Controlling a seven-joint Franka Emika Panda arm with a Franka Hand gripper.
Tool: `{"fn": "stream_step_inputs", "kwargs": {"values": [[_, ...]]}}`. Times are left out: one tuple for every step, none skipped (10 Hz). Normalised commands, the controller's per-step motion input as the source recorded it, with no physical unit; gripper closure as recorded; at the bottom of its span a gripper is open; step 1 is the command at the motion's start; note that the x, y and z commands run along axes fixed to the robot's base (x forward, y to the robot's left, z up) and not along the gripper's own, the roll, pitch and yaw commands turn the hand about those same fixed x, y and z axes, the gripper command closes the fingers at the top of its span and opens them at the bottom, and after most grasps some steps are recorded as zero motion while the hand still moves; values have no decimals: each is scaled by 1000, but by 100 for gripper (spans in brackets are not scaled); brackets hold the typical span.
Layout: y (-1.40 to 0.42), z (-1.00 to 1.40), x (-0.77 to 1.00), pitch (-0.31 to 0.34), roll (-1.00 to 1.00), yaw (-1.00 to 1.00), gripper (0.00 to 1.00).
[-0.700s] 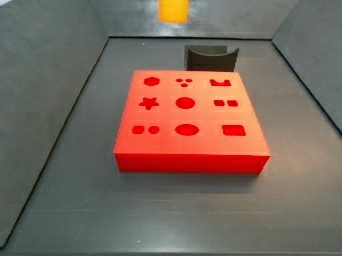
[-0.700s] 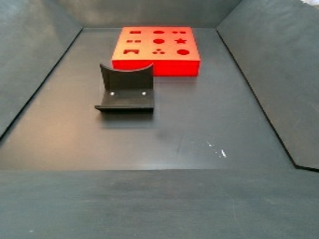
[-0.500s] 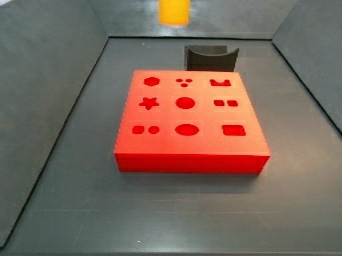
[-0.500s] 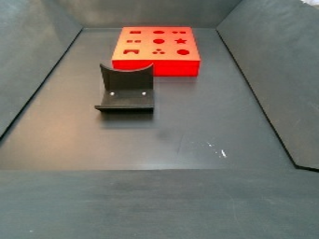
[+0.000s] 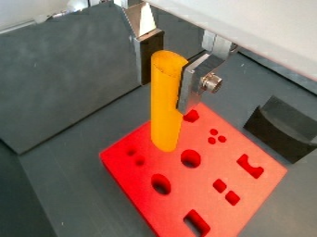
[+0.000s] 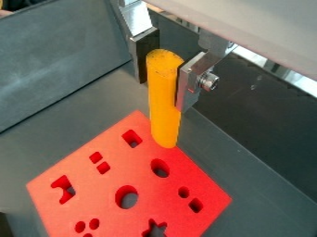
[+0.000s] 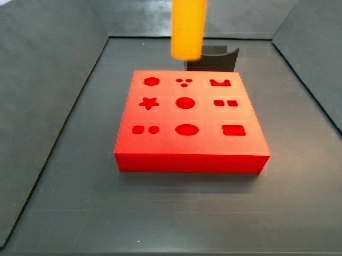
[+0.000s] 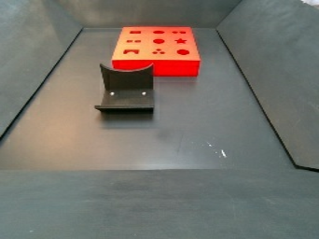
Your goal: Insert the oval object.
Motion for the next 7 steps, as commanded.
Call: {"fn": "stream_step_inputs", "kwargs": {"values": [[-157, -726, 497, 0, 0, 0, 100], [-63, -746, 443, 0, 0, 29, 100], [-60, -697, 446, 0, 0, 9, 100], [0, -626, 580, 0, 0, 0, 100], [0, -657, 560, 0, 0, 0, 100], [0, -569, 326, 0, 49, 29, 100], [0, -457, 43, 1, 144, 171, 100]]}}
